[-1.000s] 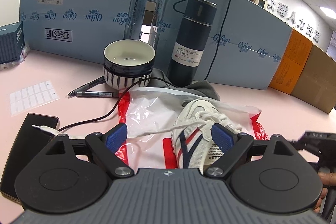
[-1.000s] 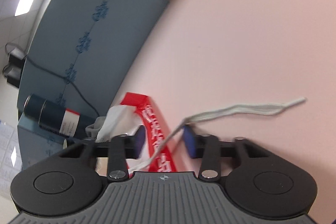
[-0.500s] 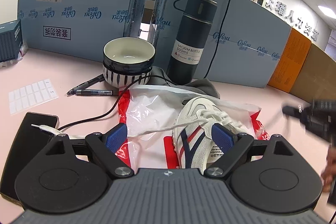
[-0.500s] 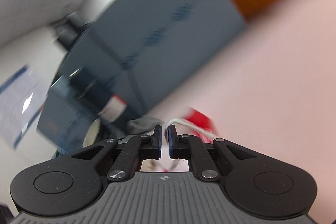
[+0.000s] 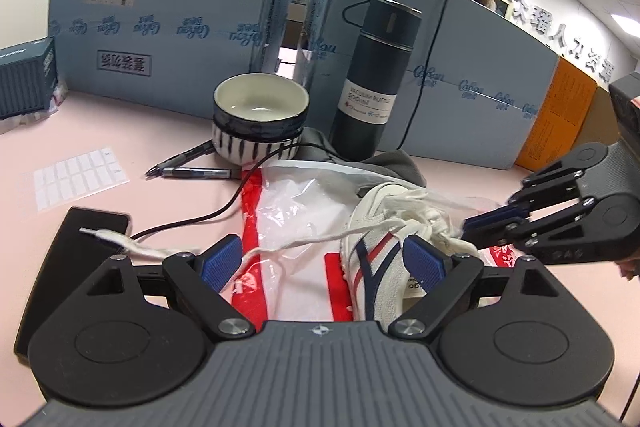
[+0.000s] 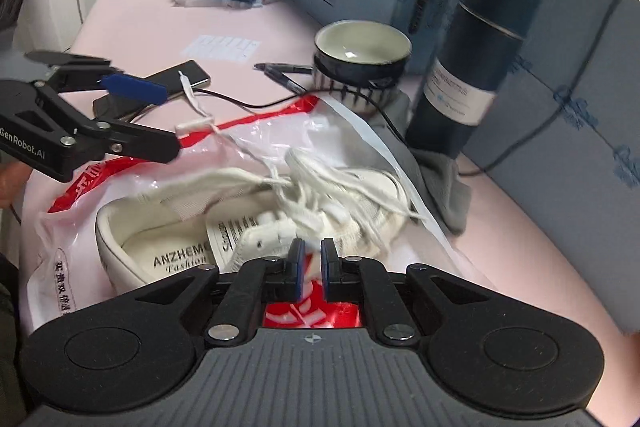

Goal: Lace up shoes with both hands

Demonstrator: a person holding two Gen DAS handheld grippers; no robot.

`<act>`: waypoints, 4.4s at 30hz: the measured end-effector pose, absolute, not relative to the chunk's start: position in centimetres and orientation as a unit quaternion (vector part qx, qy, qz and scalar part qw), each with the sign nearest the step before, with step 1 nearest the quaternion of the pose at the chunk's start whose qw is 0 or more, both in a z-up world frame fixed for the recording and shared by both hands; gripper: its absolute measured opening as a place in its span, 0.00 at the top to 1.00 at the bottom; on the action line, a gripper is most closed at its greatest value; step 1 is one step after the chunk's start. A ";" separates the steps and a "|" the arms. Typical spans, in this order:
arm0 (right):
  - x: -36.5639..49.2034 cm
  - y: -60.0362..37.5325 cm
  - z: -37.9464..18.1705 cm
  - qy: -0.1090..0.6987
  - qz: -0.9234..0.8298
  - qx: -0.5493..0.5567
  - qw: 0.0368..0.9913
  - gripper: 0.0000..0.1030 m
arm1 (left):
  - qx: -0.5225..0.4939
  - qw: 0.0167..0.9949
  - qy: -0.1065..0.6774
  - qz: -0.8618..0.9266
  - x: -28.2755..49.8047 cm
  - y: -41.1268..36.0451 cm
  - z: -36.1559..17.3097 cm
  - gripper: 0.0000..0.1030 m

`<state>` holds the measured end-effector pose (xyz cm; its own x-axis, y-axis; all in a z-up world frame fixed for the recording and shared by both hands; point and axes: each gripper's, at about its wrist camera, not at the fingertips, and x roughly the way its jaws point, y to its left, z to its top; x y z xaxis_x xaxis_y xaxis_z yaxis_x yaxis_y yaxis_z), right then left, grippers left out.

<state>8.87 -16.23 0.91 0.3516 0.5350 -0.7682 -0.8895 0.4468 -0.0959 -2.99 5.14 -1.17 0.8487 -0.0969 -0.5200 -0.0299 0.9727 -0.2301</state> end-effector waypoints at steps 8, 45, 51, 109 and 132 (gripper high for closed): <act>12.3 -18.8 3.3 0.360 0.439 -0.179 0.804 0.63 | -0.122 0.954 0.273 -0.012 -3.2 5.0 -1.1 0.16; 13.1 -24.0 3.5 0.185 0.298 0.164 0.922 0.92 | -0.091 0.954 0.273 -0.089 1.9 4.2 -1.0 0.16; 11.7 -22.5 5.9 0.164 0.335 0.071 0.925 0.92 | -0.077 0.949 0.284 -0.115 2.1 3.2 -1.3 0.16; 18.3 -24.3 -10.2 0.413 0.106 0.494 0.757 0.94 | -0.085 0.945 0.311 -0.057 -4.4 7.4 -1.9 0.16; 14.0 -32.7 14.9 0.301 0.329 0.143 0.884 0.96 | -0.079 0.943 0.304 -0.108 -1.5 3.3 -1.7 0.16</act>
<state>13.97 -32.66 14.86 0.6024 0.6670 -0.4385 -0.4951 0.7431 0.4502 -1.48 3.30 -1.70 0.7920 -0.2527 -0.5557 0.1566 0.9640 -0.2151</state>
